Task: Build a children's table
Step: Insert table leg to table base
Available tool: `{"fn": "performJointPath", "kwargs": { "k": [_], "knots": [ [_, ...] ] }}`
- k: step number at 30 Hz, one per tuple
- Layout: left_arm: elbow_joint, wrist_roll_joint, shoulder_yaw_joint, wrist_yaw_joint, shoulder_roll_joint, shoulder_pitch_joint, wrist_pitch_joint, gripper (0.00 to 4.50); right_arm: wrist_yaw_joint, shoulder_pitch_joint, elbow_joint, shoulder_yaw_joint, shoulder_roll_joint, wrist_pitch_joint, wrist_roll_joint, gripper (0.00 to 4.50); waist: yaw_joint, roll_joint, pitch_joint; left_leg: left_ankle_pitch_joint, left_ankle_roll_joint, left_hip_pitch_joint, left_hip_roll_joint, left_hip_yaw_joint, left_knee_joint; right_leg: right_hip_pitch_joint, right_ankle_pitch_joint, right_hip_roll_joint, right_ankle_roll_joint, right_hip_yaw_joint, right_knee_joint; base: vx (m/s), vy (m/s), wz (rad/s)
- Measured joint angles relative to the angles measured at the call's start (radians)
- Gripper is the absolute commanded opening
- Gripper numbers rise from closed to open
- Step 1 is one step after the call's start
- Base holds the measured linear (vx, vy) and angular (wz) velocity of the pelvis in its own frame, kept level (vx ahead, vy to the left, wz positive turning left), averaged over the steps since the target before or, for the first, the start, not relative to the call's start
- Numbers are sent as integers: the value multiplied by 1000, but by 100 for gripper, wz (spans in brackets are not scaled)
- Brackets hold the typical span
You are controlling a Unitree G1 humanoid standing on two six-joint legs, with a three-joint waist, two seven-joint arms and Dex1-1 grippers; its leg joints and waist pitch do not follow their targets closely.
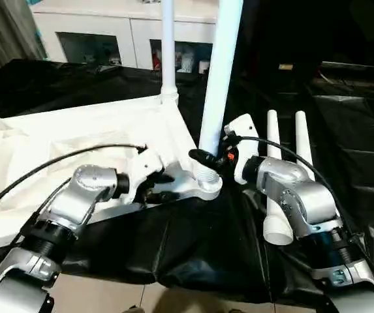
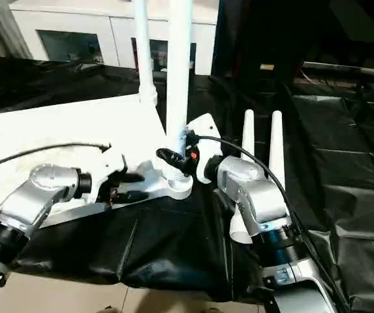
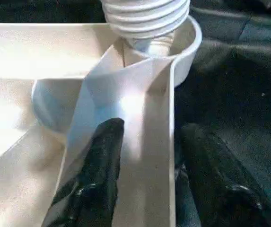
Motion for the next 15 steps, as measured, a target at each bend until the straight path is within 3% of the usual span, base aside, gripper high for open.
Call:
{"fn": "performJointPath", "kwargs": {
  "k": [2,4,12,13,15],
  "knots": [
    [24,11,0,12,-11,-7,-21,216,0,0,0,0,0,0,-1,187,0,0,0,0,0,0,0,0,0,0,0,0,0,0,0,0,0,0],
    [57,16,1,12,-26,-22,-29,181,0,0,0,0,1,0,-7,187,1,0,0,0,0,0,0,0,0,0,0,0,0,0,0,0,0,0],
    [77,31,2,13,-29,-27,-58,181,1,0,-1,0,1,0,-14,187,0,0,0,0,0,1,0,0,0,0,1,0,0,0,0,0,0,0],
    [78,32,2,12,-29,-27,-60,155,1,0,-1,1,1,0,-14,187,0,0,0,0,0,1,0,0,0,0,1,0,-1,0,0,0,0,0],
    [78,37,1,6,-29,-27,-61,148,1,0,-1,1,2,0,-15,187,0,0,0,0,0,1,0,0,0,0,1,0,-1,0,0,0,0,0]
  ]
}}
